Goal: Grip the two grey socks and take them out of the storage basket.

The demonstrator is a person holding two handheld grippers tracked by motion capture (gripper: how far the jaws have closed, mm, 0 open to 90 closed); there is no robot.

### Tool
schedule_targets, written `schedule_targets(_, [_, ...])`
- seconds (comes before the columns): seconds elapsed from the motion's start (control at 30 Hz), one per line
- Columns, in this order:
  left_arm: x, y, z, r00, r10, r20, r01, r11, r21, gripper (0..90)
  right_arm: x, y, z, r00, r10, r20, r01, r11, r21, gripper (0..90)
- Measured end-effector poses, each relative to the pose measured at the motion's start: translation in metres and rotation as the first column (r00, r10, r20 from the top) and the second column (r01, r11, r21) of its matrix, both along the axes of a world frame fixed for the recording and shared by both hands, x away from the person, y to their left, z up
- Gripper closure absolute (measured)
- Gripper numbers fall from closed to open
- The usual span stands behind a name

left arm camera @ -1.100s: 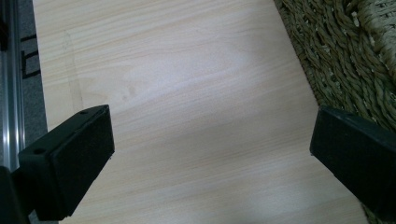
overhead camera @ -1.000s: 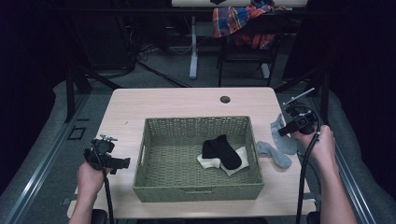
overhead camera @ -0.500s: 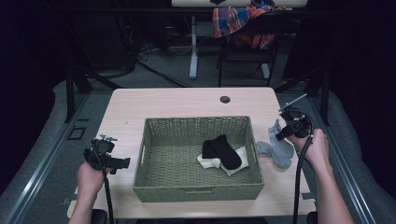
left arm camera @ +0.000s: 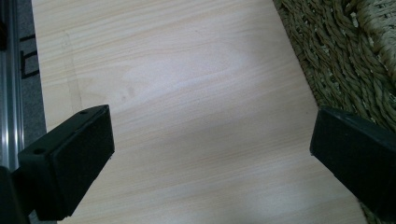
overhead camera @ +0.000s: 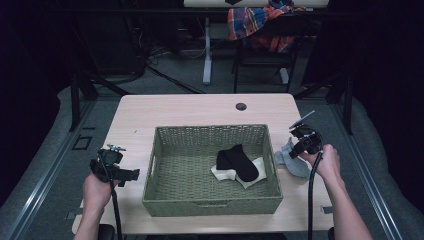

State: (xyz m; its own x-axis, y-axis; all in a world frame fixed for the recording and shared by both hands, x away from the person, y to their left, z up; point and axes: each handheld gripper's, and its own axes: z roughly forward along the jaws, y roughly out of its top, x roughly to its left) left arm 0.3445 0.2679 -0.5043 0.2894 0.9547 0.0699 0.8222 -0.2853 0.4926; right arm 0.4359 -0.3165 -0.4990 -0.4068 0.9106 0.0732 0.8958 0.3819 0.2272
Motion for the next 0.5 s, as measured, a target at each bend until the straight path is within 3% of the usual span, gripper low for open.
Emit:
schedule_targets(0.27, [0.000, 0.000, 0.000, 1.0000, 0.000, -0.001, 0.000, 1.0000, 0.001, 0.0, 0.003, -0.003, -0.010, 0.9998, -0.019, -0.004, 0.019, 0.9998, 0.003, 81.2])
schedule_targets(0.37, [-0.001, 0.001, 0.000, 1.0000, 0.008, 0.005, -0.008, 1.0000, 0.000, 0.0, 0.002, -0.006, -0.010, 0.9995, -0.030, 0.002, 0.030, 0.9994, 0.014, 67.3])
schedule_targets(0.4, [-0.001, 0.001, 0.000, 1.0000, 0.008, 0.005, -0.008, 1.0000, 0.000, 0.0, 0.002, -0.006, -0.010, 0.9995, -0.030, 0.002, 0.030, 0.9994, 0.014, 67.3])
schedule_targets(0.5, [-0.001, 0.001, 0.001, 0.9999, 0.011, 0.007, -0.011, 0.9999, -0.001, 0.0, -0.005, -0.009, 0.005, 0.9982, -0.035, 0.049, 0.034, 0.9990, 0.030, 51.1])
